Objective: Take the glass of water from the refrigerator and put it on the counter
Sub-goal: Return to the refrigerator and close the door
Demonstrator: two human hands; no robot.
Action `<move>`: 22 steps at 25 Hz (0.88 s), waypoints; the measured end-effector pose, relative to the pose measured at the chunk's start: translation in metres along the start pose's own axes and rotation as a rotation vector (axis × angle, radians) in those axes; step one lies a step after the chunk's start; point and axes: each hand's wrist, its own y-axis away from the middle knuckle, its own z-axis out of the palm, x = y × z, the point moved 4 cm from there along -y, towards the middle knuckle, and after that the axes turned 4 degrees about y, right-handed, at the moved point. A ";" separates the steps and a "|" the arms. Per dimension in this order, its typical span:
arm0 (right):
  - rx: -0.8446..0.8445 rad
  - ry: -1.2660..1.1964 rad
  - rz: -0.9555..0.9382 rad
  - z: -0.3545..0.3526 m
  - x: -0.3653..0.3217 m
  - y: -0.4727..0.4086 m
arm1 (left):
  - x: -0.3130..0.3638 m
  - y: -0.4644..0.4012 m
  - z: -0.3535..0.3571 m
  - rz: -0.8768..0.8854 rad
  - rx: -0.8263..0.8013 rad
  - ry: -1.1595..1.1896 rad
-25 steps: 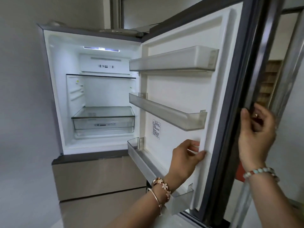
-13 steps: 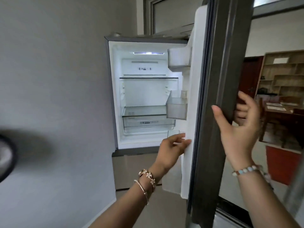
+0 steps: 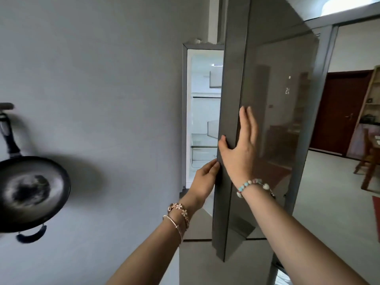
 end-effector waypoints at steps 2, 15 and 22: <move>-0.047 -0.007 -0.006 0.037 0.001 0.001 | -0.002 -0.014 -0.023 0.029 0.023 -0.017; 0.005 0.448 -0.180 0.245 0.064 -0.013 | -0.016 -0.150 -0.138 0.086 0.072 -0.082; 0.040 0.535 -0.184 0.304 0.097 -0.022 | -0.039 -0.219 -0.167 0.139 0.092 -0.155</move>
